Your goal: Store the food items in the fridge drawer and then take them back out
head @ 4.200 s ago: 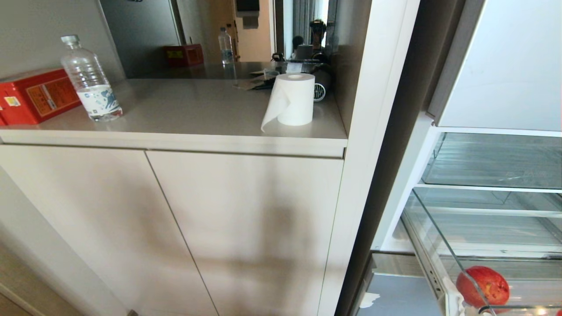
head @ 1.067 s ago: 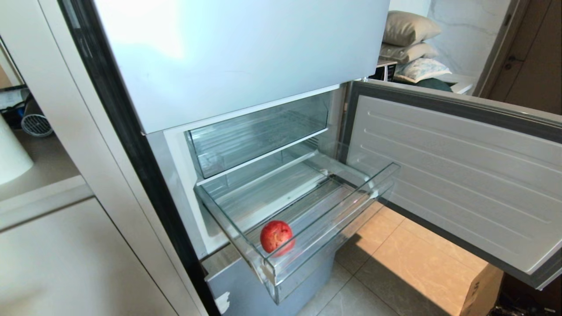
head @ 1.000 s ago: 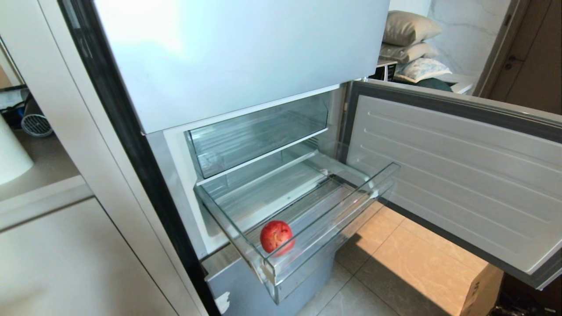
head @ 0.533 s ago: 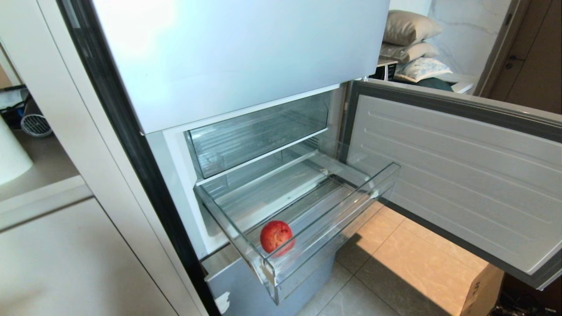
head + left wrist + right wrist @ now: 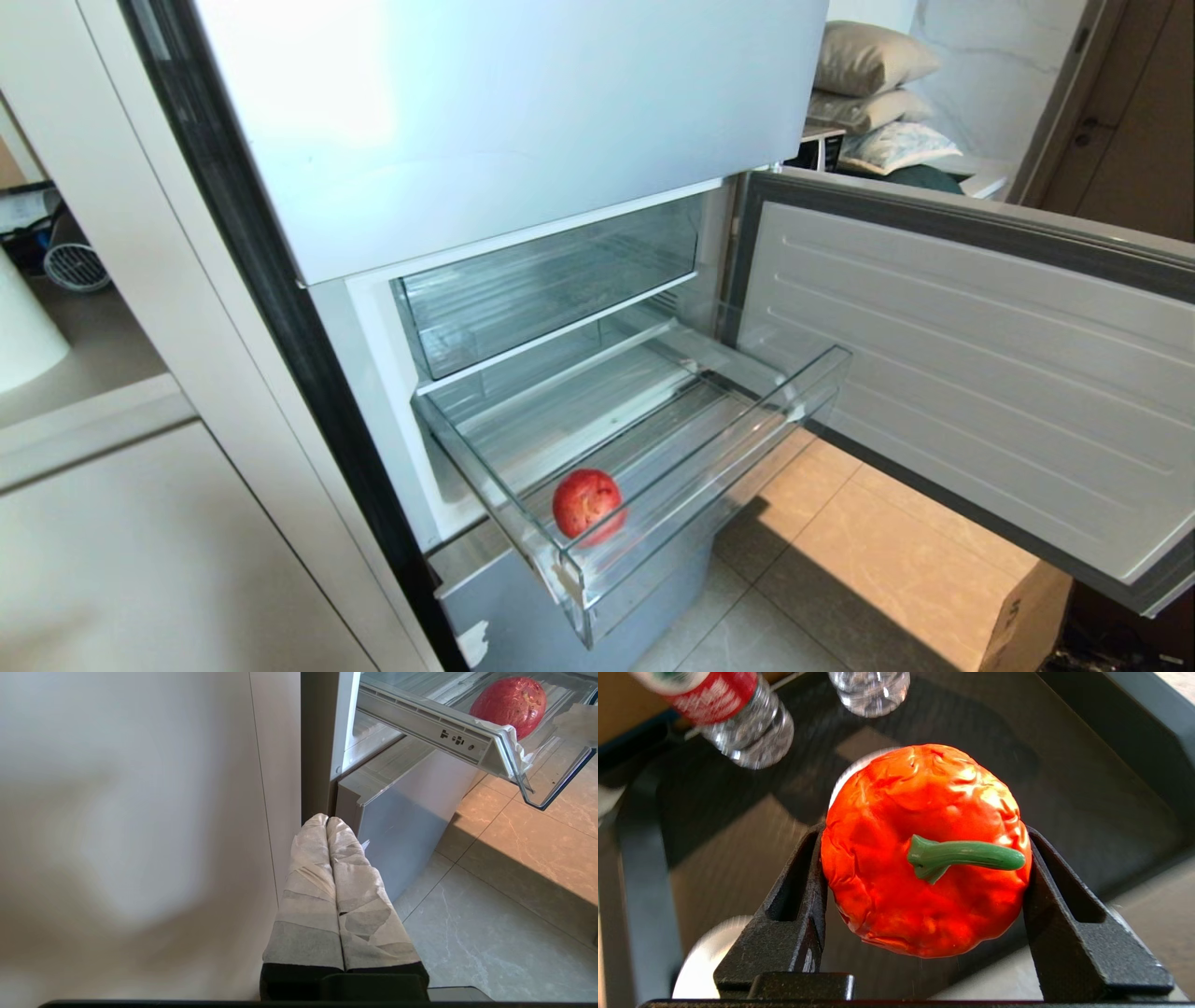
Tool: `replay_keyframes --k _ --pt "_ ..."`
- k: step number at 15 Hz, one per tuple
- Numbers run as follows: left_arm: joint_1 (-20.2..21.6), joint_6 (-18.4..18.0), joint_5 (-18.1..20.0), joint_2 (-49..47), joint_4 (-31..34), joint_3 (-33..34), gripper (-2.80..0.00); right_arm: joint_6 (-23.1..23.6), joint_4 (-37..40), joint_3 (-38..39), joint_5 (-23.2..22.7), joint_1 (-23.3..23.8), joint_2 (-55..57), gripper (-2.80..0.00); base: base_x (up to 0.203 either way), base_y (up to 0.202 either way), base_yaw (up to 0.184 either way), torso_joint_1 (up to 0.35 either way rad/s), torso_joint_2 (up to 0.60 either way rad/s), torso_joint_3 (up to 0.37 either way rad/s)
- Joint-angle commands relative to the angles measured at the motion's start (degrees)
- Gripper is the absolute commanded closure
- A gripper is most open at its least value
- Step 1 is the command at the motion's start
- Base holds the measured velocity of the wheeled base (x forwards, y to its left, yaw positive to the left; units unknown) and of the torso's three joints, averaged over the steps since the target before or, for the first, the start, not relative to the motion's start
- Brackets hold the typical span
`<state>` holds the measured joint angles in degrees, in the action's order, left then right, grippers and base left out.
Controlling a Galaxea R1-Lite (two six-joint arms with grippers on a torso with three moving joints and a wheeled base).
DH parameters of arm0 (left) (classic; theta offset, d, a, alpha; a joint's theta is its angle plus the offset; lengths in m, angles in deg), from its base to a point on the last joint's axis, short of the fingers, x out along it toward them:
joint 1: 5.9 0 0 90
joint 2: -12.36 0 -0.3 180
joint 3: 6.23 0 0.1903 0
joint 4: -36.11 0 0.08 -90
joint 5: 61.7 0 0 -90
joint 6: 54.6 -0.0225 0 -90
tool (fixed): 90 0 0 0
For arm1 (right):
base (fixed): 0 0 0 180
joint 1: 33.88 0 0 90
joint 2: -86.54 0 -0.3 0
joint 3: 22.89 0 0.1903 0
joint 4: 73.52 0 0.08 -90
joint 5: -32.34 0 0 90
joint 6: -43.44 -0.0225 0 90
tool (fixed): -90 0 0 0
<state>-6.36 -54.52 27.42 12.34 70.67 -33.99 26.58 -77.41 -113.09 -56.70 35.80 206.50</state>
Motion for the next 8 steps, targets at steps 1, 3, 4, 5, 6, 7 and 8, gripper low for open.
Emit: replay_keyframes --k 1,3,4,5,6,7,8 --pt "0.0 0.0 0.0 0.0 0.1 0.0 0.00 -0.6 -0.1 -4.9 -0.6 0.4 6.3 0.00 0.000 0.000 0.000 0.000 0.00 0.000" --pt "0.0 0.0 0.0 0.0 0.1 0.0 0.00 -0.9 -0.1 -8.7 -0.9 0.4 9.3 0.00 0.000 0.000 0.000 0.000 0.00 0.000" --pt "0.0 0.0 -0.1 0.0 0.1 0.0 0.00 -0.9 0.0 -10.4 -1.0 0.4 10.7 0.00 0.000 0.000 0.000 0.000 0.00 0.000" --pt "0.0 0.0 0.0 0.0 0.1 0.0 0.00 -0.8 -0.1 -12.0 -1.1 0.2 12.3 0.00 0.000 0.000 0.000 0.000 0.00 0.000" --pt "0.0 0.0 0.0 0.0 0.1 0.0 0.00 -0.8 -0.1 -13.3 -1.3 -0.1 13.5 0.00 0.000 0.000 0.000 0.000 0.00 0.000" --pt "0.0 0.0 0.0 0.0 0.1 0.0 0.00 -0.9 -0.1 -13.8 -1.5 -0.3 14.1 0.00 0.000 0.000 0.000 0.000 0.00 0.000" --pt "-0.1 0.0 -0.1 0.0 0.1 0.0 0.00 -0.9 -0.2 -13.9 -1.5 -0.6 14.3 0.00 0.000 0.000 0.000 0.000 0.00 0.000"
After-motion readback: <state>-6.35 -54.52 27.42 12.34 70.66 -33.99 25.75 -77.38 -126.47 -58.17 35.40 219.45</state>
